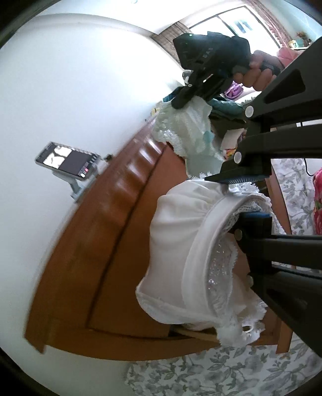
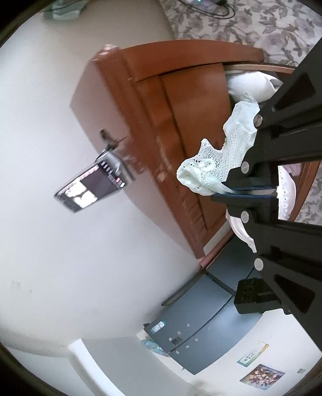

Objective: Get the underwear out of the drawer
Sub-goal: 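Lift the white bra and green underwear out of the drawer with both grippers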

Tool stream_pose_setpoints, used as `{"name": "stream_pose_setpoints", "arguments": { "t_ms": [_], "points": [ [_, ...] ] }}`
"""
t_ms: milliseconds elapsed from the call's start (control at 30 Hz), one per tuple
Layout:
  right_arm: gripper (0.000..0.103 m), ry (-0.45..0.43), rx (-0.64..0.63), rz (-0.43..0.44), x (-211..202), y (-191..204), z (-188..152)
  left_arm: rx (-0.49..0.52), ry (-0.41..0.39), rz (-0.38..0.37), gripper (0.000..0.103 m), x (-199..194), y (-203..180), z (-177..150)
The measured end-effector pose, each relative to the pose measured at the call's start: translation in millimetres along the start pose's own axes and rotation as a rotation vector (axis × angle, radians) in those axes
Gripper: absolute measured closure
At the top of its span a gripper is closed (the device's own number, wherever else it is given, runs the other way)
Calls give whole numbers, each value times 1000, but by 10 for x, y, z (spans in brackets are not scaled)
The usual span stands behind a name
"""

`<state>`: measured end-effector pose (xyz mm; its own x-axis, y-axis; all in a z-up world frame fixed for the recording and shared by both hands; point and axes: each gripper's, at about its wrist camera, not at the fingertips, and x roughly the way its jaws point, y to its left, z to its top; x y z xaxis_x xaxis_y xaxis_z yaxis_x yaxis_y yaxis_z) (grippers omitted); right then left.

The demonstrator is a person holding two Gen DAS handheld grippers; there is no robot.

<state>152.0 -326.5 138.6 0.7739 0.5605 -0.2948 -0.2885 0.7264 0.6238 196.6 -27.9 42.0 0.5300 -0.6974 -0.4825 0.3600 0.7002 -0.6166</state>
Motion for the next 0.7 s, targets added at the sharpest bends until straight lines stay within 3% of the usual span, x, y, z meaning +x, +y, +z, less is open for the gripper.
{"name": "stream_pose_setpoints", "arguments": {
  "t_ms": [500, 600, 700],
  "points": [
    [101, -65, -79, 6, -664, 515, 131, 2, -90, -9, 86, -524, -290, 158],
    [101, -71, -90, 5, -738, 588, 126, 0, -141, -72, 88, -635, -336, 216],
    [101, -75, -98, 3, -803, 645, 117, 43, -171, -43, 88, -772, -470, 276]
  ]
}}
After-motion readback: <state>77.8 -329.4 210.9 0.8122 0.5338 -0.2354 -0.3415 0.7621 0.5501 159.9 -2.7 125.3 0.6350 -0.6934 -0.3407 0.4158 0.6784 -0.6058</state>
